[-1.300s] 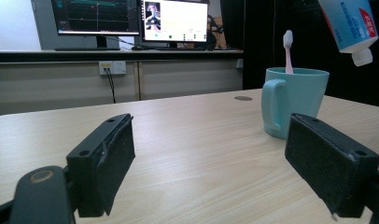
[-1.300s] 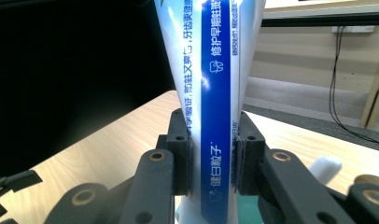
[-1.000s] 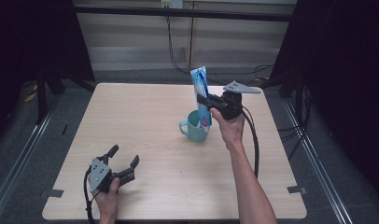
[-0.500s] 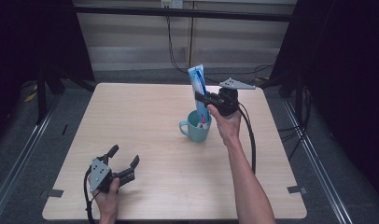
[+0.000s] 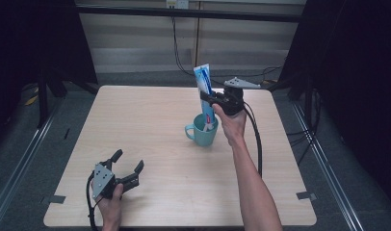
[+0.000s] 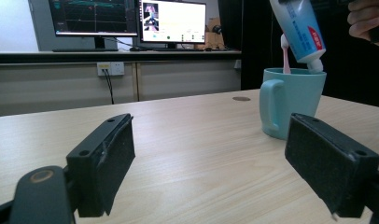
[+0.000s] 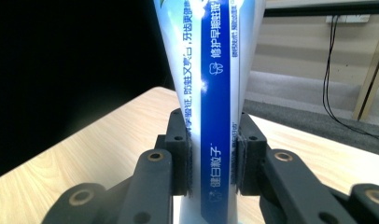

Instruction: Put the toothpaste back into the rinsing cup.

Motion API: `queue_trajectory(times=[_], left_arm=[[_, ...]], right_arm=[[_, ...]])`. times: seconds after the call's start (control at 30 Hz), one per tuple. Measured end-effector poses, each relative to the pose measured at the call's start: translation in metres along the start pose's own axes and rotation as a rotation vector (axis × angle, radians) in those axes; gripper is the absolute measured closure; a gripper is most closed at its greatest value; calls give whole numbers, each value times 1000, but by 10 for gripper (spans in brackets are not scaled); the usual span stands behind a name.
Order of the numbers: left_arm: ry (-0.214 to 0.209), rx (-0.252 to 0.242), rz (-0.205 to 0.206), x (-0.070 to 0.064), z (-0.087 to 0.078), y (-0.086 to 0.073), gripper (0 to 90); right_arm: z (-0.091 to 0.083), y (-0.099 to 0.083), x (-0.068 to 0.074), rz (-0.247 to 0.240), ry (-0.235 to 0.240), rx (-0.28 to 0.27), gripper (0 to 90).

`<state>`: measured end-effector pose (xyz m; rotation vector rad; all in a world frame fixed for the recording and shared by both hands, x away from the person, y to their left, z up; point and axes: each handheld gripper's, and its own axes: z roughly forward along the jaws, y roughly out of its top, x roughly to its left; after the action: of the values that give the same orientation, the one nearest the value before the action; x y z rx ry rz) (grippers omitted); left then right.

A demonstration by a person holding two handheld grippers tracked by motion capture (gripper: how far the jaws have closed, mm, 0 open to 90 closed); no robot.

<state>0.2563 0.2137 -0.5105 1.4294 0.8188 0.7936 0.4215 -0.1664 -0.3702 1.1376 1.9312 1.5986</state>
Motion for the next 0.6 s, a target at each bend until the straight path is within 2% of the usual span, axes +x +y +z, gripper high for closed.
queue_trajectory(times=[0.27, 0.6], left_arm=[[0, 1, 2, 0, 0, 0, 158], [-1, -1, 0, 0, 0, 0, 159]], right_arm=[[5, -10, -2, -6, 0, 46, 716], [4, -25, -1, 8, 4, 60, 714]])
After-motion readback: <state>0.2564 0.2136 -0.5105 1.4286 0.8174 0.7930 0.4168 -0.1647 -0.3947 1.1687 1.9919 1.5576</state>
